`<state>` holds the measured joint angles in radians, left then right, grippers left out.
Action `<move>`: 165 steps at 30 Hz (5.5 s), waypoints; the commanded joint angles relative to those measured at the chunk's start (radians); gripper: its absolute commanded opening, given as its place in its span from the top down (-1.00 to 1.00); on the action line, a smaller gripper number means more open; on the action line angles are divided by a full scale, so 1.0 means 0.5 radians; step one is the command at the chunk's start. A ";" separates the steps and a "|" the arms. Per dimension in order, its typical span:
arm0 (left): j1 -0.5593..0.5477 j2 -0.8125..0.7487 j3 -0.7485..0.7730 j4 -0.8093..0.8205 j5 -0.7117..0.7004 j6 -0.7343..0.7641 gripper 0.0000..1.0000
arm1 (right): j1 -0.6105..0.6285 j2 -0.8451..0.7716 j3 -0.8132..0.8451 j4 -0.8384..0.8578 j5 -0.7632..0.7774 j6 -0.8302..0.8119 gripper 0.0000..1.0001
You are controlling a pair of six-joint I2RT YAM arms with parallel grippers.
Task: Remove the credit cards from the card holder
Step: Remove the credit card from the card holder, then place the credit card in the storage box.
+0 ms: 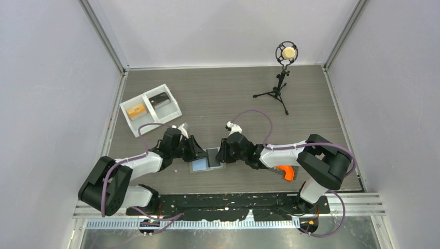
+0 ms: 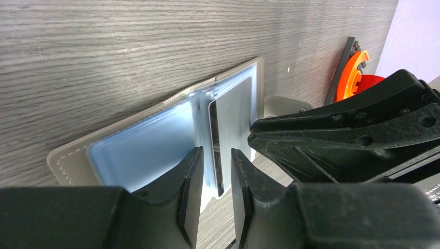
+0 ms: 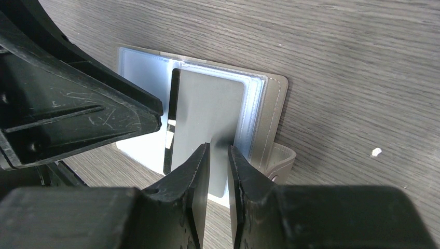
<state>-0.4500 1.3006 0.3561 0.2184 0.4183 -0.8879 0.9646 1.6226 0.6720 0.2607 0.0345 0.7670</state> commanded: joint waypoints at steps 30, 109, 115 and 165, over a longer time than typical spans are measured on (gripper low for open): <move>-0.048 -0.017 -0.016 0.051 -0.040 -0.074 1.00 | -0.033 -0.029 -0.064 -0.128 0.052 0.054 0.52; 0.019 -1.101 0.709 -1.608 -0.385 0.152 0.27 | 1.030 -0.393 -0.269 1.068 1.072 -2.444 0.90; 0.029 -1.204 0.728 -1.596 -0.471 0.350 0.18 | 0.810 -0.708 -0.361 0.793 0.614 -1.994 0.90; 0.041 -1.315 0.437 -0.515 0.479 -0.056 -0.02 | -0.548 -0.840 -0.300 1.310 -1.657 0.057 0.90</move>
<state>-0.4362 0.6540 0.6052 -0.1806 0.6060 -0.8417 0.7013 1.1961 0.5068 0.8337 -0.7994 0.7528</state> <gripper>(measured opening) 0.513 0.073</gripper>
